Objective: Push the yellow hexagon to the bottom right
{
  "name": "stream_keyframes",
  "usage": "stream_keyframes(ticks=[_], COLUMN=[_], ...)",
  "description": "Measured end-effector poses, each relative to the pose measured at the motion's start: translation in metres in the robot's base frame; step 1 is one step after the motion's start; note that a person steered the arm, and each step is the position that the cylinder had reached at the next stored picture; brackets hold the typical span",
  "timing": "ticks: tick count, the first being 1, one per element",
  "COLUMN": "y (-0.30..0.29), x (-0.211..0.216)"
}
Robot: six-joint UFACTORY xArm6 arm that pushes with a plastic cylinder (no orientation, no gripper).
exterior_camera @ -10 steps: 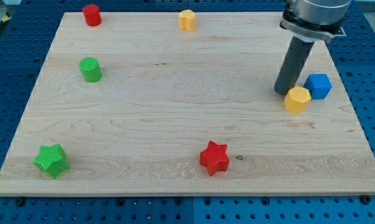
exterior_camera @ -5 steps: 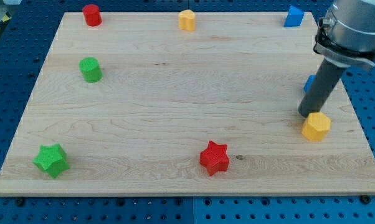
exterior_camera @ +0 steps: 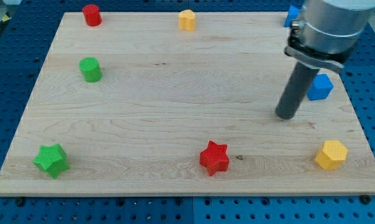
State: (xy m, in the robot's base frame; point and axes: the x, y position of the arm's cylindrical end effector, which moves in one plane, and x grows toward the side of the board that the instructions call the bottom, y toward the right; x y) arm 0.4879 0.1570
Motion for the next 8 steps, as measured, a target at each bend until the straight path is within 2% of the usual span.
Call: stream_keyframes(ticks=[2,3,5,6,8], y=[-0.005,-0.005,-0.006,-0.005,0.032], x=[0.002,0.018,0.079,0.080,0.080])
